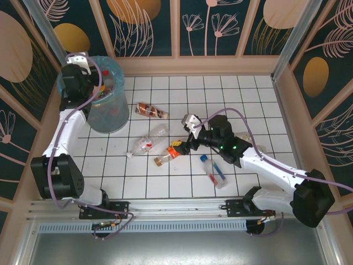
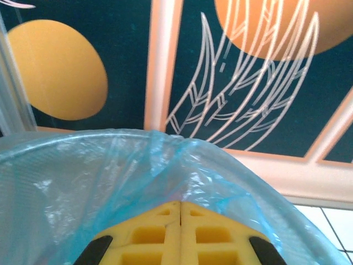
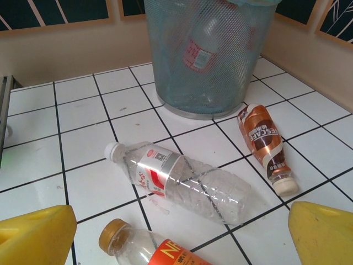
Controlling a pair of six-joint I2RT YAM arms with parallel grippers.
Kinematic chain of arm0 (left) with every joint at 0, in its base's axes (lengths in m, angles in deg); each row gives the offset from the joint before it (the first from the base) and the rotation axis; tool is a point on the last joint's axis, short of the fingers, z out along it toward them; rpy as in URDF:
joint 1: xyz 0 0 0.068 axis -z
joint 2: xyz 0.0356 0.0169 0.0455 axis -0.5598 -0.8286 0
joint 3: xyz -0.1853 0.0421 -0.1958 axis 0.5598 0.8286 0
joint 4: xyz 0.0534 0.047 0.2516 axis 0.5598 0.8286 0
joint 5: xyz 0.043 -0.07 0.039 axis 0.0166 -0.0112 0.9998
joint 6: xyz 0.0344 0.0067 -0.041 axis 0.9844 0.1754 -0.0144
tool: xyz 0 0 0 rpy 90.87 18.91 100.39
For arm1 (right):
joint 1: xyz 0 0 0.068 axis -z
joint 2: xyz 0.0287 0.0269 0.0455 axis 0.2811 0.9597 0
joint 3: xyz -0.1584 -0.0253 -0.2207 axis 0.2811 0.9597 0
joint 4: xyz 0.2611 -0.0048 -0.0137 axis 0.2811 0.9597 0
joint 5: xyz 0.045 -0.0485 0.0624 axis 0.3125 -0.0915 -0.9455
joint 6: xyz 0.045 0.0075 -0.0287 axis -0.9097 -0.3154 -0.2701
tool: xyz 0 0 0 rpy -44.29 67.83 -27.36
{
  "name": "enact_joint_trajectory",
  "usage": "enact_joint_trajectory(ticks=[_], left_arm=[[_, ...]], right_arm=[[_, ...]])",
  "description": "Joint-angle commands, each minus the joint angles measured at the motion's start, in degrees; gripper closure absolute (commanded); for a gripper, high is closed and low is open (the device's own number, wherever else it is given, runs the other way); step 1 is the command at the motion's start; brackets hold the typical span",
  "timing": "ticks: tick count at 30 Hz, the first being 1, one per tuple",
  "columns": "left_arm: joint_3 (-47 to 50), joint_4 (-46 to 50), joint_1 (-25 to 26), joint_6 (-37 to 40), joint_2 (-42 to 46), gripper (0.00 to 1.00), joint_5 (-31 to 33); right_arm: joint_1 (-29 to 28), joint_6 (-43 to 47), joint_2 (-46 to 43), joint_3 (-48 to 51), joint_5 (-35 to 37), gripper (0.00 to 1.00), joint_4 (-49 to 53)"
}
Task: Put the plastic bottles in the bin
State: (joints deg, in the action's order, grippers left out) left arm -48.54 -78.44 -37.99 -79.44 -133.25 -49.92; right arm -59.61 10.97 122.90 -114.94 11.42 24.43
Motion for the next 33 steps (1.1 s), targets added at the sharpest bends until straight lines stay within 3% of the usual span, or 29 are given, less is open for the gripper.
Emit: enact_joint_trajectory(ticks=[1, 18, 20, 24, 26, 29, 33], left_arm=[[3.8, 22.9, 0.0, -1.7, -4.1, 1.0, -3.7], [1.6, 22.7, 0.0, -3.6, -3.5, 1.0, -8.1], [-0.9, 22.3, 0.0, -4.9, -1.8, 0.93, -9.7], [-6.5, 22.5, 0.0, -7.0, 2.3, 0.56, -9.0], [-8.2, 22.5, 0.0, -7.8, 4.4, 0.45, -9.0], [-9.1, 21.7, 0.0, -9.1, 7.9, 0.39, -9.6], [-7.1, 21.3, 0.0, -10.1, 12.6, 0.39, -11.8]], right_arm=[[-0.5, -0.2, 1.0, -1.5, -0.4, 0.01, -1.3], [-0.8, -0.1, 1.7, -2.5, -0.2, 0.01, -2.1], [-0.8, 0.0, 2.1, -3.7, -0.5, 0.01, -1.5], [-1.1, 0.4, 2.5, -5.3, -0.6, 0.01, -1.3], [-1.2, 0.3, 2.7, -5.5, -0.3, 0.01, -1.5], [-1.4, -0.3, 2.7, -5.7, 0.9, 0.01, -1.8], [-1.3, -1.3, 3.2, -6.4, 2.5, 0.01, -0.1]])
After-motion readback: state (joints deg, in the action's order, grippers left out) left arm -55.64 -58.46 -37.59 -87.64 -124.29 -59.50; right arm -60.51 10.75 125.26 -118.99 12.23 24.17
